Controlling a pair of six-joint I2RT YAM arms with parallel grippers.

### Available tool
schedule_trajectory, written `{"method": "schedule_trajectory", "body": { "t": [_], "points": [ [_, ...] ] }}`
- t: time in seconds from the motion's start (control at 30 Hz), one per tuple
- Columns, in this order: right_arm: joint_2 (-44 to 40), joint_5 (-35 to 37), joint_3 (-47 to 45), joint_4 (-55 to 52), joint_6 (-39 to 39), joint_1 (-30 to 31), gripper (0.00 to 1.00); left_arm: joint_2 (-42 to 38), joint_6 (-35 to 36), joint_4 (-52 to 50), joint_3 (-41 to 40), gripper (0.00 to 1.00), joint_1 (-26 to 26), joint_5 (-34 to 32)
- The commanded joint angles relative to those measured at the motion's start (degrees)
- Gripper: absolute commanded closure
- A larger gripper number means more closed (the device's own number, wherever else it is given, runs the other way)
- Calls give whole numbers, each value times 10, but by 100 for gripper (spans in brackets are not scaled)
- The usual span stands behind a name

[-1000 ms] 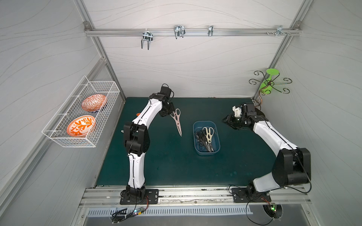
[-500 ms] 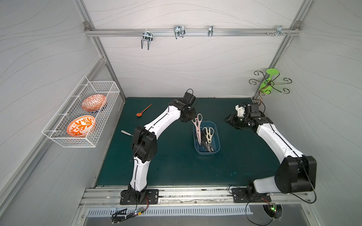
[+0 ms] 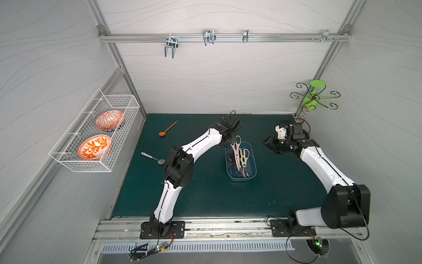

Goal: Put the scissors into the storage box
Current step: Place the scissors in the storage box.

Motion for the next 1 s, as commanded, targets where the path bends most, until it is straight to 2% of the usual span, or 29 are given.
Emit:
{"method": "schedule_trajectory", "body": {
  "t": [0.0,0.43,0.63,0.7,0.77,0.83,0.97],
  "points": [
    [-16,-6,-6,3,-5,-6,57,16,0,22,13,100,-17,-17],
    [-15,-9,-15,7,-5,-10,57,39,-9,22,-6,100,-42,12],
    [-12,-7,-16,7,-5,-11,57,67,9,-7,33,100,-42,17],
    [-11,-8,-14,7,-6,-13,57,76,15,-21,49,92,-42,20],
    [-11,-7,-12,7,-5,-15,57,78,16,-27,55,78,-42,21],
    [-13,-5,-11,8,-6,-17,57,75,14,-30,54,70,-42,23],
    [-8,14,-2,7,-22,-26,54,51,13,-33,55,60,-42,31]
  ]
}}
